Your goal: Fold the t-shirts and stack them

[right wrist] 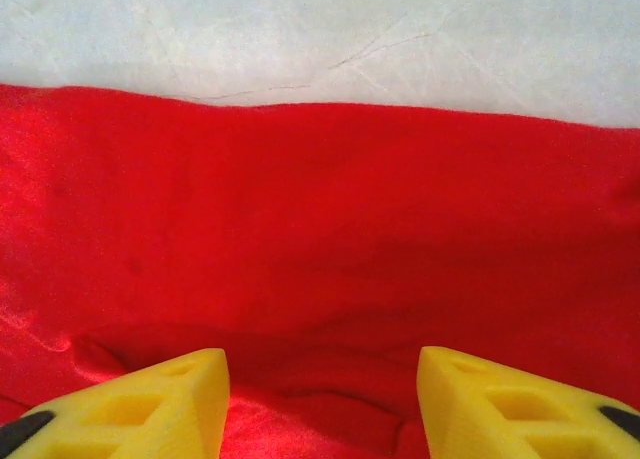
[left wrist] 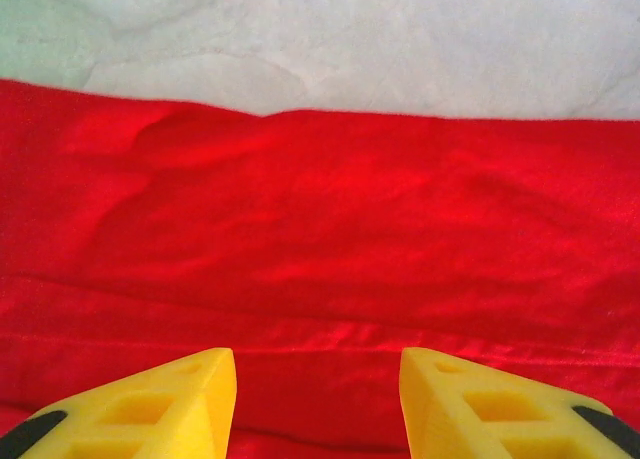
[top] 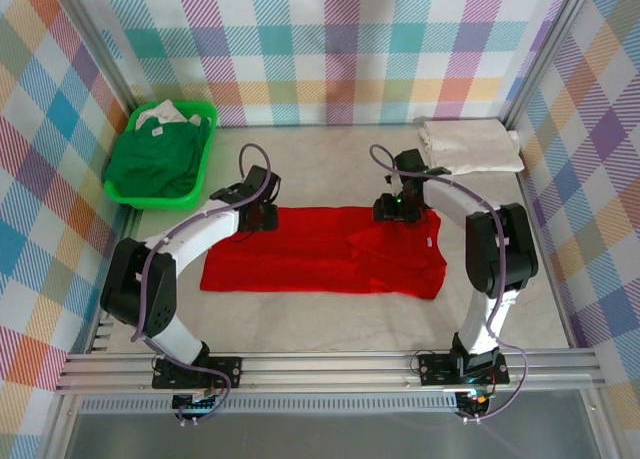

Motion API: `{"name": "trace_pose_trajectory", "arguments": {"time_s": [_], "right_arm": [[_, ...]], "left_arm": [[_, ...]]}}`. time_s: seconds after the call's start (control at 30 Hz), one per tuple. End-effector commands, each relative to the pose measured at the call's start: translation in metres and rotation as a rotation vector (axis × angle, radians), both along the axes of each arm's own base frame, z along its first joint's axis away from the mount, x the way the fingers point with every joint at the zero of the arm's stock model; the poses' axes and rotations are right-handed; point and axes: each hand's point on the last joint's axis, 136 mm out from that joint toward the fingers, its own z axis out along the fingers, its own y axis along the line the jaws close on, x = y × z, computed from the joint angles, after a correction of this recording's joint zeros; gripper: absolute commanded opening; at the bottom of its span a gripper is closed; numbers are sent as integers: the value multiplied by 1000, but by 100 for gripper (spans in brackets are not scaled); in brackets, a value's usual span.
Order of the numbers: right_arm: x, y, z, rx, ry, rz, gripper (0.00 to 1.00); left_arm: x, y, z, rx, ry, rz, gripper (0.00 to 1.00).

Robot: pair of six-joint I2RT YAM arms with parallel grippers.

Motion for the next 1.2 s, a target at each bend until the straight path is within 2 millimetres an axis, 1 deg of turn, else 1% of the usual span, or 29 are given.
{"name": "trace_pose_trajectory", "arguments": {"time_s": [0.0,0.1,0.13,0.17,0.2,0.33,0.47,0.5,0.53,0.57,0.6,0.73,0.77,0.83,0.87,0.9,0.97,1.07,1.17], "right_arm": [[-1,7,-4,9,28,46,49],[-3,12,-9,33,28,62,36],[-3,12,-9,36,31,60,30],[-4,13,-8,40,30,61,23],[-4,13,-7,43,26,60,19],[-8,14,6,55,-3,64,5],[-26,12,18,68,-9,67,1],[-29,11,20,67,-7,64,2],[-35,11,21,68,-4,65,6],[-42,11,21,71,1,68,1],[-46,13,21,78,4,75,0],[-65,25,21,100,7,119,0],[-68,26,20,95,3,124,0],[-68,24,18,91,-15,112,0],[-63,20,17,69,-34,93,11],[-57,15,16,38,-48,62,23],[-44,8,13,-14,-64,27,34],[-28,9,12,-31,-78,7,42],[-14,4,11,-58,-104,-25,45]], "left_arm": [[-12,7,-6,22,35,20,47],[-11,7,-11,29,45,26,47],[-9,7,-11,26,44,29,47],[-8,6,-12,23,44,29,47],[-7,4,-12,20,45,27,47],[-5,5,-15,29,49,35,47],[-9,10,-19,45,57,51,47],[-10,11,-20,49,59,54,47],[-10,12,-21,54,59,58,47],[-11,13,-22,57,60,61,47],[-11,14,-24,59,62,63,47],[-11,13,-29,61,71,67,46],[-10,13,-30,62,72,67,46],[-9,12,-33,63,75,69,46],[-8,12,-35,60,76,70,47],[-8,11,-36,60,79,69,47],[-7,9,-37,53,85,66,47],[-7,6,-31,44,78,56,47],[-10,-1,-19,16,43,26,47]]}}
